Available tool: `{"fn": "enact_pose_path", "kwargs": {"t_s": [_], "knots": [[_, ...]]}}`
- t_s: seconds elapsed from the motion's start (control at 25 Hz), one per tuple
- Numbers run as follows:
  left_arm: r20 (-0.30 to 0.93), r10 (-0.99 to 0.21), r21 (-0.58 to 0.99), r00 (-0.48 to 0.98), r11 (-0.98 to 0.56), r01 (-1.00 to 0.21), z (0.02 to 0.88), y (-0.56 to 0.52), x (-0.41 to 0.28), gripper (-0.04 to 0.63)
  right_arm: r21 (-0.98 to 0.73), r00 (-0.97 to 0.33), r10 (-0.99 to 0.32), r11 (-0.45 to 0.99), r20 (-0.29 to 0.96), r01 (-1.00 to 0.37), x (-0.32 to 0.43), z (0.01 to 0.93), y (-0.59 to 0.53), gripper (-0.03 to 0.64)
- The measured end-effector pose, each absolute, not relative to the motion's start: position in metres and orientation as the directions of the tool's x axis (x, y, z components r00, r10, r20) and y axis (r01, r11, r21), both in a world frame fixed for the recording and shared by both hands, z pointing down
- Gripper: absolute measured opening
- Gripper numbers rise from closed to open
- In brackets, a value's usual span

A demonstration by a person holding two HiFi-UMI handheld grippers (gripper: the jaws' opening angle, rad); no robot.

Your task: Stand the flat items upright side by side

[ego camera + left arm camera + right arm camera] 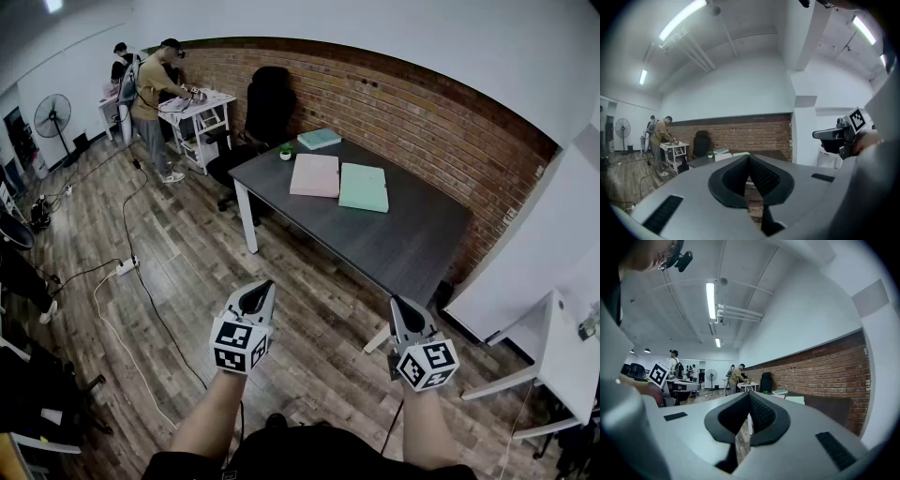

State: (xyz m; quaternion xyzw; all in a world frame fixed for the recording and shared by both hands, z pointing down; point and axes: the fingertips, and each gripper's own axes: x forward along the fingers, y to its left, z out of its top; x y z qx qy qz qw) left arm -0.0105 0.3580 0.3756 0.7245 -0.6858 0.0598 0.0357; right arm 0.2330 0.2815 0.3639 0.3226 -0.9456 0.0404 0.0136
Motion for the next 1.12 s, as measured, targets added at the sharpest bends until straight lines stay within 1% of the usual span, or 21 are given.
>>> {"fn": "enact_pose_path", "kwargs": {"t_s": [0.76, 0.84, 0.96, 1.0, 1.12], "knots": [[0.152, -0.988, -0.017, 0.040, -0.043, -0.999, 0.383, 0.368, -0.009, 0.018, -0.085, -0.811, -0.584, 0.807, 0.038, -0.585, 0.232, 0.361, 0.295, 0.018], [0.146, -0.988, -0.015, 0.048, -0.050, -0.999, 0.381, 0.368, -0.008, 0.020, -0.097, -0.811, -0.584, 0.806, 0.040, -0.584, 0.233, 0.361, 0.294, 0.039], [0.135, -0.990, -0.012, 0.050, -0.053, -0.999, 0.378, 0.366, -0.007, 0.028, -0.110, -0.817, -0.575, 0.810, 0.048, -0.577, 0.233, 0.362, 0.291, 0.097], [0.133, -0.990, -0.010, 0.052, -0.054, -0.998, 0.377, 0.365, -0.006, 0.044, -0.114, -0.819, -0.571, 0.812, 0.050, -0.573, 0.234, 0.362, 0.290, 0.117], [0.134, -0.989, 0.001, 0.063, -0.063, -0.998, 0.377, 0.365, -0.005, 0.129, -0.123, -0.826, -0.561, 0.817, 0.051, -0.563, 0.233, 0.363, 0.289, 0.184]]}}
